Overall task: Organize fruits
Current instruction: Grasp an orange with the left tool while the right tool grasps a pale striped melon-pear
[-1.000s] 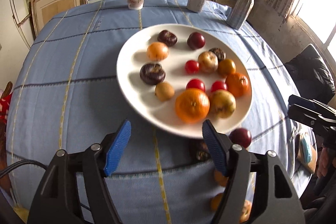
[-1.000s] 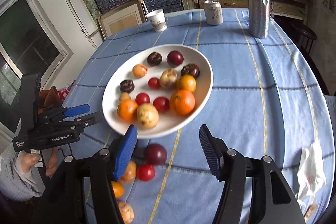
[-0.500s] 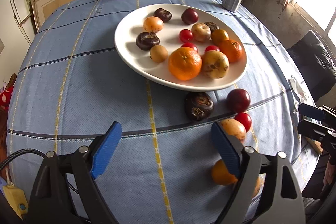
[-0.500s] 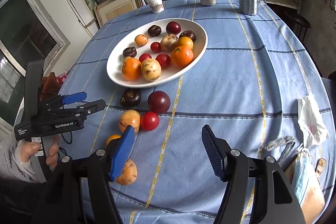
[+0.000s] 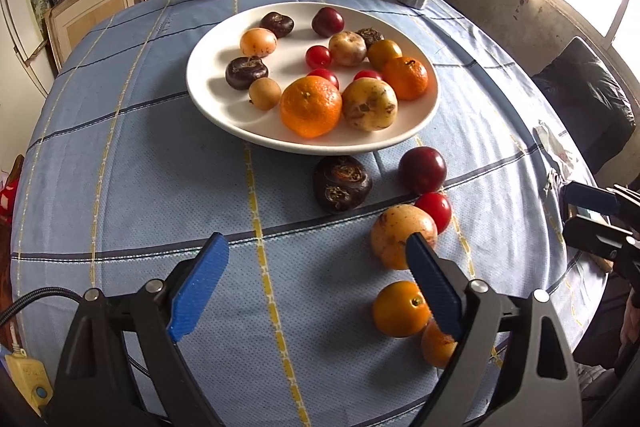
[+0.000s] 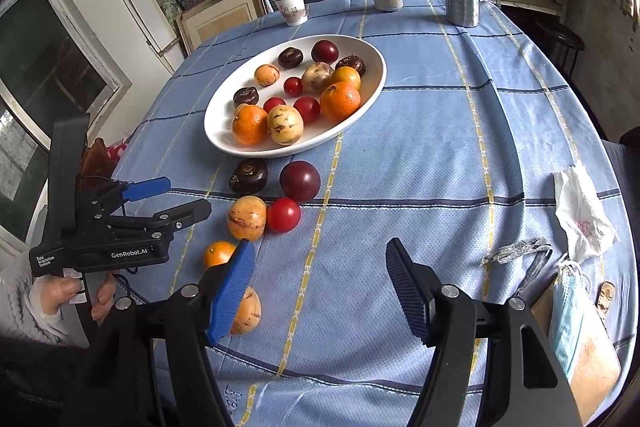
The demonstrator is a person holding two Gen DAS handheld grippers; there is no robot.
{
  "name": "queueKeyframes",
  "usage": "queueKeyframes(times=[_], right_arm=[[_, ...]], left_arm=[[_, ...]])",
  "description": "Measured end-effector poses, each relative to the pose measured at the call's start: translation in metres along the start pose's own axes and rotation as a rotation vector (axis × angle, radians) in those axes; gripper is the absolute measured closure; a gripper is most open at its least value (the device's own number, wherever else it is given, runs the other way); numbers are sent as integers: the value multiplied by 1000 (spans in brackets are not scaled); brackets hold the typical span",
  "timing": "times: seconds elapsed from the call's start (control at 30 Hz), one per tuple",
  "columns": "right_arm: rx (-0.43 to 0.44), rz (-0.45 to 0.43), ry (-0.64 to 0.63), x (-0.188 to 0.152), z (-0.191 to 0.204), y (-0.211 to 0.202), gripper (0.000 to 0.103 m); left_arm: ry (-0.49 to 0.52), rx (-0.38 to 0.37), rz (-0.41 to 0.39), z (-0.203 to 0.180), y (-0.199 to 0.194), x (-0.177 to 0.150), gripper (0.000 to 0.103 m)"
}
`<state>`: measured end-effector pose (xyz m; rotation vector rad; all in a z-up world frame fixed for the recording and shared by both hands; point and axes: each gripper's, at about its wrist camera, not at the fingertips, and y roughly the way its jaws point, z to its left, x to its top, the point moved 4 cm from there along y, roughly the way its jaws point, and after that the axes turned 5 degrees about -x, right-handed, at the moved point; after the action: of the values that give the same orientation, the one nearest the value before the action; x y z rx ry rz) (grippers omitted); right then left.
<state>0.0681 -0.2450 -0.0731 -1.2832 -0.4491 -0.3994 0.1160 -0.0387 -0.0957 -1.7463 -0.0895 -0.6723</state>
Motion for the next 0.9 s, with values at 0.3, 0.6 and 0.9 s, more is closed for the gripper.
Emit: queueKeyframes(times=[0.3,0.6,0.9], right_arm=[[-11,7,22,-6,-8,-3,33],[-19,22,55,-12,-16,-3,33],[-12,41,56,-16,-15,1,33]], left_arm=[[20,-23,28,-9,5,-8,15],[62,-42,59,-20,10,-15,15],[96,-80,84,-24,14,-31,18]])
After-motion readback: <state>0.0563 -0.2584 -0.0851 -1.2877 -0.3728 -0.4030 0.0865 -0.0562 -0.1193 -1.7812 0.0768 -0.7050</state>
